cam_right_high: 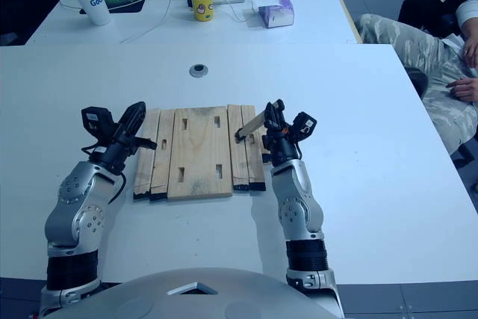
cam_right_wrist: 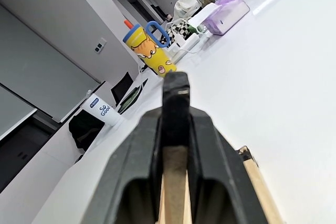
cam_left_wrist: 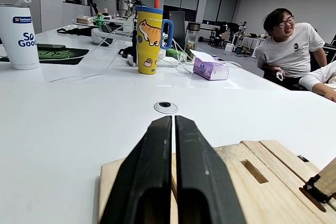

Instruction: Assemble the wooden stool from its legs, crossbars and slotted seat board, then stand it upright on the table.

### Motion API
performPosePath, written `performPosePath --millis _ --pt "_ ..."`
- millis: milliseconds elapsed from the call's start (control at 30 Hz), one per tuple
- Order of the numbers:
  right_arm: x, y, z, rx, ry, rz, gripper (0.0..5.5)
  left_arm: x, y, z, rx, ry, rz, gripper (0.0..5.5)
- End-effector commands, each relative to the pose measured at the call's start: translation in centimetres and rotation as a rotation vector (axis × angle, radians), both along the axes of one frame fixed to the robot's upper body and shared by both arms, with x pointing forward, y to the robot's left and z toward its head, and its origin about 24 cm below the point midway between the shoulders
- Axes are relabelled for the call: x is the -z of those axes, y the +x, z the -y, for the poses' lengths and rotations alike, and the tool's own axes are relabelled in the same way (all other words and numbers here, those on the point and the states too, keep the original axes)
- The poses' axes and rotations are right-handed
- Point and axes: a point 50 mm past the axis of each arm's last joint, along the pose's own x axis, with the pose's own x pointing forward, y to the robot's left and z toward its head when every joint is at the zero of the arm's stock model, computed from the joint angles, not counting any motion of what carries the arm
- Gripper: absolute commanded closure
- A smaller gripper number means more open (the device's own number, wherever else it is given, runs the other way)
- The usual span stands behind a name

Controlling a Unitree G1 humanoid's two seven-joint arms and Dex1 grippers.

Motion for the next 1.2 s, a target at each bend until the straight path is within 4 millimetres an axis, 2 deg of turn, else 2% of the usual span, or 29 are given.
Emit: performPosePath --millis 33,267,333,400,467,700,967,1200 --pt "0.5 0.1 -3.3 -0.029 0.171 -0.095 5.10 -0.1 0.2 0.0 -0.005 0.001 -0.004 5.38" --pt "1.0 0.1 -3.1 -0.023 0.127 -0.140 5.10 -0.1 0.2 0.0 -0.006 0.000 -0.002 5.38" --pt "0.9 0.0 -2.9 -0.012 0.005 -0.142 5.10 -0.1 0.2 0.0 -0.007 -0.001 -0.001 5.38" --pt "1.3 -0.7 -2.3 -0.014 -0.274 -0.189 5.10 -0.3 -0.1 0.0 -0.017 -0.003 0.005 5.38" --pt "1.6 -1.0 -2.1 -0.020 -0.397 -0.212 5.10 -0.4 -0.2 0.0 -0.021 -0.003 0.006 5.38" --pt "2.1 -1.5 -2.1 -0.021 -0.505 -0.236 5.10 -0.6 -0.3 0.1 -0.016 0.000 0.007 5.38" --pt "2.2 -2.1 -2.3 -0.148 -0.662 -0.110 5.10 -0.7 -0.3 0.1 -0.013 0.006 0.010 5.38" --pt "3.6 -2.8 -1.1 -0.194 -0.834 0.005 5.10 -0.5 -0.3 0.1 -0.015 0.007 0.009 5.38"
